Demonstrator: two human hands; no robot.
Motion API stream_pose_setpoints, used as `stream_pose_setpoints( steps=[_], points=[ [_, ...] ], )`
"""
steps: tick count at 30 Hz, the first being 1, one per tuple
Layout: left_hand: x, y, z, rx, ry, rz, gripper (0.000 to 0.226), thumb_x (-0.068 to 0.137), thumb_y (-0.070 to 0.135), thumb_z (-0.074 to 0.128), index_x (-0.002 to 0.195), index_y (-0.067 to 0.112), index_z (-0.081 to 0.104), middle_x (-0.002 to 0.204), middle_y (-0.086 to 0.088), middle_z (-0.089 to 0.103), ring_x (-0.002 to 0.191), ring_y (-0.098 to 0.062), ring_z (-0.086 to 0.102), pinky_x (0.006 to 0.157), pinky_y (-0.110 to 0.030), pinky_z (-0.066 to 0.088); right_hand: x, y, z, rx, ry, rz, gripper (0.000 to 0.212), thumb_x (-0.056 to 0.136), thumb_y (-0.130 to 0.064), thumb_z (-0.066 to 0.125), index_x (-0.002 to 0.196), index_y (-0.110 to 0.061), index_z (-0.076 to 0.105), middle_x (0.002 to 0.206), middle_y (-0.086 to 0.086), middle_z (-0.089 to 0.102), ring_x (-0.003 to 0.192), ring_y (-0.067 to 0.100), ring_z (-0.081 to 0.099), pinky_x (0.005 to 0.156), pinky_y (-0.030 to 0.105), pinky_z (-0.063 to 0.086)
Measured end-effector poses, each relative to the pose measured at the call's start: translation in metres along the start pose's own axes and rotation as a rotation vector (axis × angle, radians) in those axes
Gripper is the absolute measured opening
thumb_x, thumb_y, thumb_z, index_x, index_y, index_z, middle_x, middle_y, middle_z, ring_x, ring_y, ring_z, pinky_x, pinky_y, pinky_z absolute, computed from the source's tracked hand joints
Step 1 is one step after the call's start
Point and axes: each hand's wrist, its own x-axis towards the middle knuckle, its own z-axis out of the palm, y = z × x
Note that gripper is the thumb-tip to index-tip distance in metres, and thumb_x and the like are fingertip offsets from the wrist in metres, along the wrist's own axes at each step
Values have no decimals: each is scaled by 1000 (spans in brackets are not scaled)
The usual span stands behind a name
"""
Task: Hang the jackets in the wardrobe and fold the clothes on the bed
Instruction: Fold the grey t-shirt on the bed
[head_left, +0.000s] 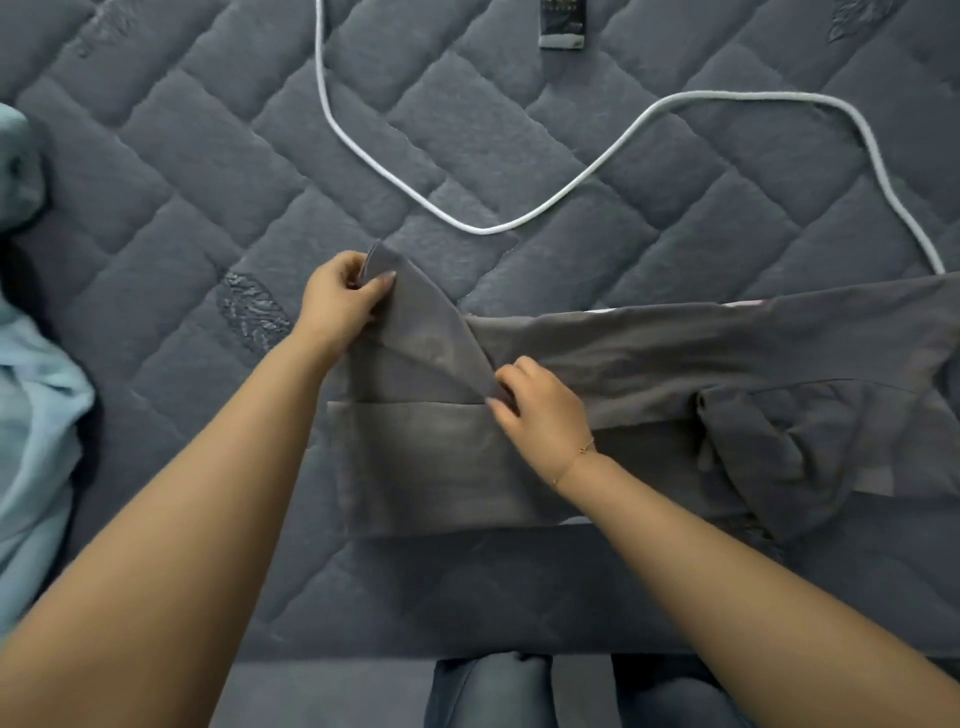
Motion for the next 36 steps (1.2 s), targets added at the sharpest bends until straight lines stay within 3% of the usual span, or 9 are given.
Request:
stream_pose_setpoints(
  steps=[4, 8, 13, 16, 20, 25, 30, 33, 36],
  points=[
    [-36, -23, -43, -268, -108, 77, 16, 93, 24, 58, 88, 10, 65, 97, -13, 57, 93, -19, 54, 86, -29, 43, -15, -7, 8, 81, 268, -109, 11, 79, 0, 67, 89, -6, 68, 84, 9, 59, 78, 29, 57, 65, 37, 44],
    [-85, -68, -65, -406, -101, -58, 44, 98, 29, 45, 62, 13, 65, 82, 1, 67, 86, -12, 58, 80, -25, 41, -40, -2, 14, 7, 175, -171, 17, 78, 3, 70, 91, -8, 72, 84, 9, 60, 77, 30, 58, 65, 40, 49],
    [-95, -100, -34, -131, 100, -135, 12, 90, 13, 68, 99, 16, 62, 107, -8, 62, 87, -17, 57, 84, -33, 53, -54, 5, 20, 22, 60, -103, 17, 80, 2, 68, 93, -7, 73, 93, 7, 64, 86, 26, 58, 76, 37, 49],
    [-76, -94, -27, -72, 249, -25, 49, 85, 23, 75, 128, 17, 53, 127, -4, 42, 101, -21, 58, 101, -40, 46, -59, 3, 24, 413, 216, 318, 13, 83, 0, 64, 81, -12, 69, 81, -2, 65, 80, 12, 58, 71, 14, 46],
    [-51, -78, -18, 366, 197, 107, 35, 85, 46, 69, 115, 30, 66, 126, 2, 50, 123, -25, 37, 101, -39, 28, -60, 7, 26, 1105, 323, 1100, 21, 92, -28, 64, 81, -10, 62, 81, 8, 67, 71, 21, 62, 57, 29, 51],
    [-27, -65, -24, 460, 184, 94, 22, 93, 44, 59, 92, 24, 69, 106, 1, 66, 114, -29, 46, 90, -41, 30, -45, 20, 12, 1441, 633, 1045, 15, 97, -26, 59, 95, -12, 54, 102, 10, 64, 80, 19, 67, 67, 32, 56],
    [-40, -46, -2, 673, 322, 76, 28, 90, 31, 62, 115, 19, 58, 131, -10, 50, 126, -32, 39, 102, -45, 27, -57, 34, 7, 1453, 535, 1089, 11, 97, -16, 58, 88, -11, 54, 114, 16, 63, 85, 21, 67, 69, 28, 54],
    [-69, -29, 36, 652, 286, 333, 43, 90, 24, 60, 131, 19, 52, 150, -9, 38, 140, -29, 31, 111, -47, 21, -66, 43, -1, 1564, 552, 1040, 18, 94, -24, 63, 106, -11, 58, 114, 13, 65, 97, 22, 67, 76, 30, 53],
    [-90, -21, 90, 657, -47, 688, 49, 95, 27, 57, 143, 20, 47, 158, -9, 29, 146, -28, 26, 117, -49, 22, -61, 54, -11, 1656, 635, 1014, 36, 94, -33, 62, 122, -12, 56, 119, 11, 63, 99, 22, 64, 87, 35, 51]
  ],
)
